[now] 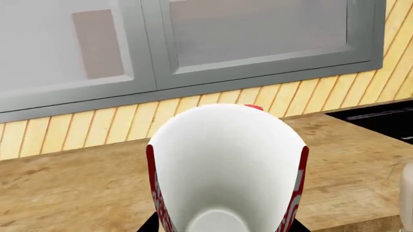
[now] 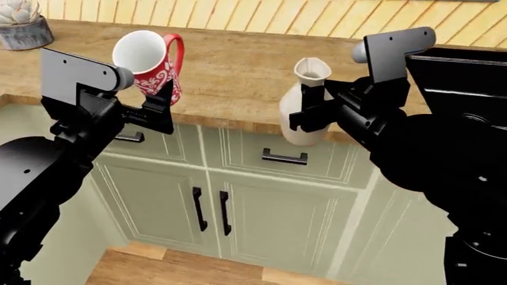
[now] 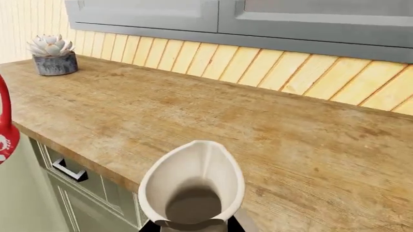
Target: Pick the jug and cup and place them in the sink. Then turn on the water.
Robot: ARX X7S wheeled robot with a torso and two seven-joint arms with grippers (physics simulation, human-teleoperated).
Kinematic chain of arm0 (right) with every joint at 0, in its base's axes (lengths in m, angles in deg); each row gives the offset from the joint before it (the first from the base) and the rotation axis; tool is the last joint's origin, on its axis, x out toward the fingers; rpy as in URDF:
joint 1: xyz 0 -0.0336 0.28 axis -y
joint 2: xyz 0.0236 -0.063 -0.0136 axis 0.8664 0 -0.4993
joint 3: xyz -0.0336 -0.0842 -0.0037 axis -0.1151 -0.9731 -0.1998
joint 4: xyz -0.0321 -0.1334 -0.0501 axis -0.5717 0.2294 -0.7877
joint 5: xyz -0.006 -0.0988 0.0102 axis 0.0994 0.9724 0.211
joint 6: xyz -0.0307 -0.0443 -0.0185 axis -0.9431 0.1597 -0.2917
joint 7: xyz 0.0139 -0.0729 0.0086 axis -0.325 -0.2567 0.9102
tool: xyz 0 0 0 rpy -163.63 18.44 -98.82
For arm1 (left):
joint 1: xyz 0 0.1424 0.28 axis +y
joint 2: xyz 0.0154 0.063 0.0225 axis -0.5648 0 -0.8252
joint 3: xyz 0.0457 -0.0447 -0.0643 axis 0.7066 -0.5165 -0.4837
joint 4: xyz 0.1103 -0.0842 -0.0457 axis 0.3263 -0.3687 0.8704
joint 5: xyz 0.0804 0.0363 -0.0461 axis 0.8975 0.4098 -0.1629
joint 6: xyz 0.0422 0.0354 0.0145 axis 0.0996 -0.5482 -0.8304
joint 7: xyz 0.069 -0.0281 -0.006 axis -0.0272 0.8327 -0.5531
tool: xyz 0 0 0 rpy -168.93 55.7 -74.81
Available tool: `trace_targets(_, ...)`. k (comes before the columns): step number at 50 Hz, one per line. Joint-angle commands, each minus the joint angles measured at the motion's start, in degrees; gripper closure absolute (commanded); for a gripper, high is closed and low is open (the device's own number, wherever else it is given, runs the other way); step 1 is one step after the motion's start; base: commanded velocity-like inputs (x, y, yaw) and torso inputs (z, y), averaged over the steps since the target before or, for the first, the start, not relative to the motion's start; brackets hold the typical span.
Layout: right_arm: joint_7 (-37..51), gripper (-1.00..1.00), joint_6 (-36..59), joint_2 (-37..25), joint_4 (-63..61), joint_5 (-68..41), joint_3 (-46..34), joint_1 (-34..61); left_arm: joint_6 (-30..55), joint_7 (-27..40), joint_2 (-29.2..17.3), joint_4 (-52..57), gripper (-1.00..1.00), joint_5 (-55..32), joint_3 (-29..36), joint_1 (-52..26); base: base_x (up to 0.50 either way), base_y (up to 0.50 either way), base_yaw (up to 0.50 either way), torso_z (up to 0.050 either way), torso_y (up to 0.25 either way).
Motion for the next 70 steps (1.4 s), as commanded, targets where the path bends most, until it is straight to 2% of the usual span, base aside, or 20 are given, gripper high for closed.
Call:
trace_targets(1, -0.48, 1.0, -1.03, 0.02, -0.24, 1.44, 0.65, 0.87, 0.01, 0.81, -0.18, 0.2, 1.0, -0.9, -0.37, -0.15, -0.03, 0.14, -0.5, 0.0, 0.0)
trace_targets(30, -0.08, 1.0, -1.34, -0.53, -0.56, 0.74, 0.42, 0.66, -0.27, 1.07, -0.18, 0.13, 1.0, -0.94, 0.08, -0.23, -0.01, 0.15, -0.5, 0.001, 0.001)
trace_targets(42, -0.42, 1.0, -1.69, -1.18, -0.37, 1.1, -0.15, 1.27, 0.14, 1.0, -0.74, 0.61, 1.0, -1.49, -0.13, -0.05, 0.0, 0.0, 0.0, 0.001, 0.002)
trace_targets(50, 2.69, 1.0, 5.21, -5.28, -6.27, -4.25, 2.7, 3.16, 2.82, -0.23, -5.7, 4.99, 1.0, -4.75, -3.21, 2.53, 0.0, 0.0, 0.0, 0.0, 0.001)
trace_targets(61, 11.43, 1.0, 13.65, -9.32, -15.55, -16.99, 11.17, 2.08, 5.62, -2.59, -12.78, 13.25, 1.0, -13.12, -12.02, 10.01, 0.0, 0.0, 0.0, 0.001, 0.002)
trace_targets(70, 19.51, 1.0, 14.37, -12.93, -22.34, -27.82, 19.09, -3.88, 6.39, -5.87, -17.25, 20.3, 1.0, -21.04, -20.27, 17.04, 0.0, 0.0, 0.0, 0.001, 0.002)
